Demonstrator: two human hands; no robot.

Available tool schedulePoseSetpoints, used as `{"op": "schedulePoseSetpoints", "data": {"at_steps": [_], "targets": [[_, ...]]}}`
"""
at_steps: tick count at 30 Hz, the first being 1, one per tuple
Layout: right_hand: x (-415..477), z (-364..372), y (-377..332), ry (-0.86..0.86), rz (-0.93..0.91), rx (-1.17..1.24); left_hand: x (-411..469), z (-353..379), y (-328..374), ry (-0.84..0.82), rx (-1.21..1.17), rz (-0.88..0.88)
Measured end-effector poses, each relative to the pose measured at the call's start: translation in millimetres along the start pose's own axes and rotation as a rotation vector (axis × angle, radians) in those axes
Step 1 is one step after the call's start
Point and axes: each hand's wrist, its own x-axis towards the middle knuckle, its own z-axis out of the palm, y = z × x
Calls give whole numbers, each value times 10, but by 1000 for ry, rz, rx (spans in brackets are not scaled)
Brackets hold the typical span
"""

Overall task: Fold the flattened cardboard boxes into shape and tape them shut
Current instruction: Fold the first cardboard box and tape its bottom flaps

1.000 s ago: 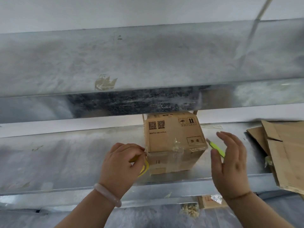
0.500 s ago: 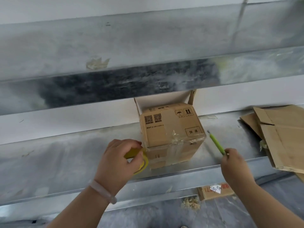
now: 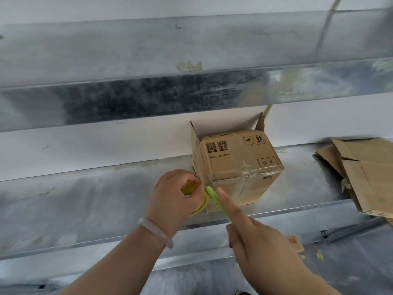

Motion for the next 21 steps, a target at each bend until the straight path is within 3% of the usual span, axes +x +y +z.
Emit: {"op": "schedulePoseSetpoints", "data": {"at_steps": [6,14,21], "targets": [[184,134,-42,44,33,-6,-20,14,-5,37,-68,10],[266,127,-116,-11,58,-199,-9,61,10,66,-23,-35],[267,119,-184,-50,100,-165,-3,82,5,77,-13,-74]]}}
